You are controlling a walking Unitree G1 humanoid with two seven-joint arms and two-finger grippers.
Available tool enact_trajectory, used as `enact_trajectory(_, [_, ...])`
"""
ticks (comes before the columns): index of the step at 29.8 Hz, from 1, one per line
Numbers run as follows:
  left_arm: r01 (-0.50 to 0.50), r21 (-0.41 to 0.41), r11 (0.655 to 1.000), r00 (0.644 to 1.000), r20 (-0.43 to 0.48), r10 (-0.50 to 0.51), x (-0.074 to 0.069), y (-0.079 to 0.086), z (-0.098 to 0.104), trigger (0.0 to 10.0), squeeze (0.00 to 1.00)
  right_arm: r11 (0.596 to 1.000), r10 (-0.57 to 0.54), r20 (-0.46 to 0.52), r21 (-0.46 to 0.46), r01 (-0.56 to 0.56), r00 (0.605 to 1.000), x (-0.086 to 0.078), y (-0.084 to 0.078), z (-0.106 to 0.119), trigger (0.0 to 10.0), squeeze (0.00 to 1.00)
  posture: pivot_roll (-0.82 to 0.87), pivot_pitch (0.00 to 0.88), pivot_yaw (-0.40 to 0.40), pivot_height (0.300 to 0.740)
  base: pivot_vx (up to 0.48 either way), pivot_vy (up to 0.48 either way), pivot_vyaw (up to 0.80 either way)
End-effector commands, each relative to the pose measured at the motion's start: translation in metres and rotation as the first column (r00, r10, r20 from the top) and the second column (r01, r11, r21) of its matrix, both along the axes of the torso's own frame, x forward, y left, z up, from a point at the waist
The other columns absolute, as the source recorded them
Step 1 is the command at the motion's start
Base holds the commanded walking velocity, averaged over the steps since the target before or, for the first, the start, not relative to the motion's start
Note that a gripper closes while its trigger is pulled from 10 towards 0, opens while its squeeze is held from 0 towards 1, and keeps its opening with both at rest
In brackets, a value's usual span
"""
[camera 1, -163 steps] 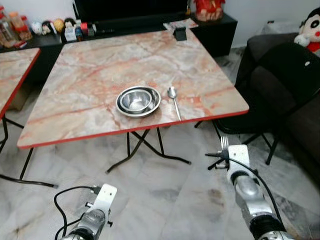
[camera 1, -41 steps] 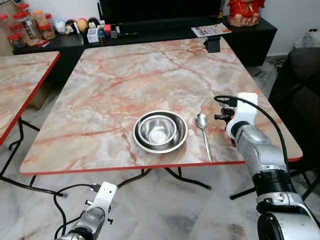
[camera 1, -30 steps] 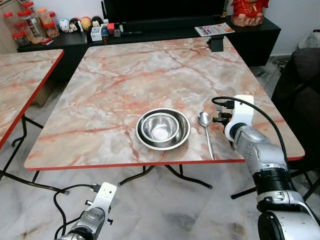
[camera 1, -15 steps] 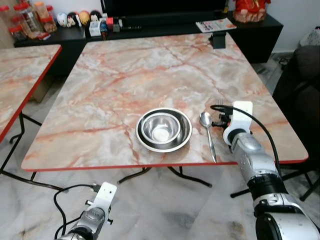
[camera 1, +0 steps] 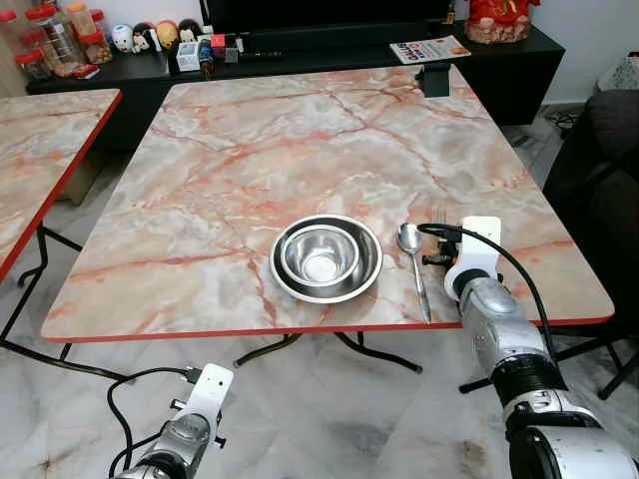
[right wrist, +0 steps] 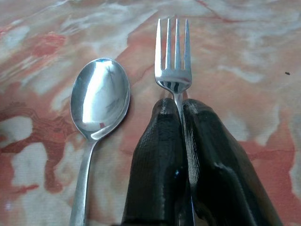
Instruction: Setting the table
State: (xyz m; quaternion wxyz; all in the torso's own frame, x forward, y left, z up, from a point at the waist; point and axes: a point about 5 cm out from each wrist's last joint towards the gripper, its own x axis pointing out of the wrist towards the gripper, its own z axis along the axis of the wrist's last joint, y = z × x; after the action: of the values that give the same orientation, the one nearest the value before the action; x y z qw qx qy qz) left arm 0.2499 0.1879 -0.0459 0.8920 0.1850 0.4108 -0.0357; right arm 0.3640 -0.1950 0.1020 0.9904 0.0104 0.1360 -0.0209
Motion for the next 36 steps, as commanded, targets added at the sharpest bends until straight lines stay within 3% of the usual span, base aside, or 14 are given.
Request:
enact_trajectory(1, [-0.015,0.004,1.0,1.0,-0.018,0.015,-0.0045,0.0031,-0.0029,10.0,0.0,1.0,0.004,0.016,0.004,-0.004,1.0,0.0001,0.0018,-0.0012,10.0,0.0,-0.1,0.095,0.062,0.74,0.0,0.0,0.0])
enact_trajectory(36, [-0.021,0.01,1.0,1.0,-0.015,0.022,-0.0043,0.004,-0.0026,10.0,0.0,1.0,0.027,0.029,0.0,-0.027,0.999,0.0016,0.0033,-0.0056,10.0,0.0,-0.09,0.097,0.061,0.74,0.0,0.0,0.0])
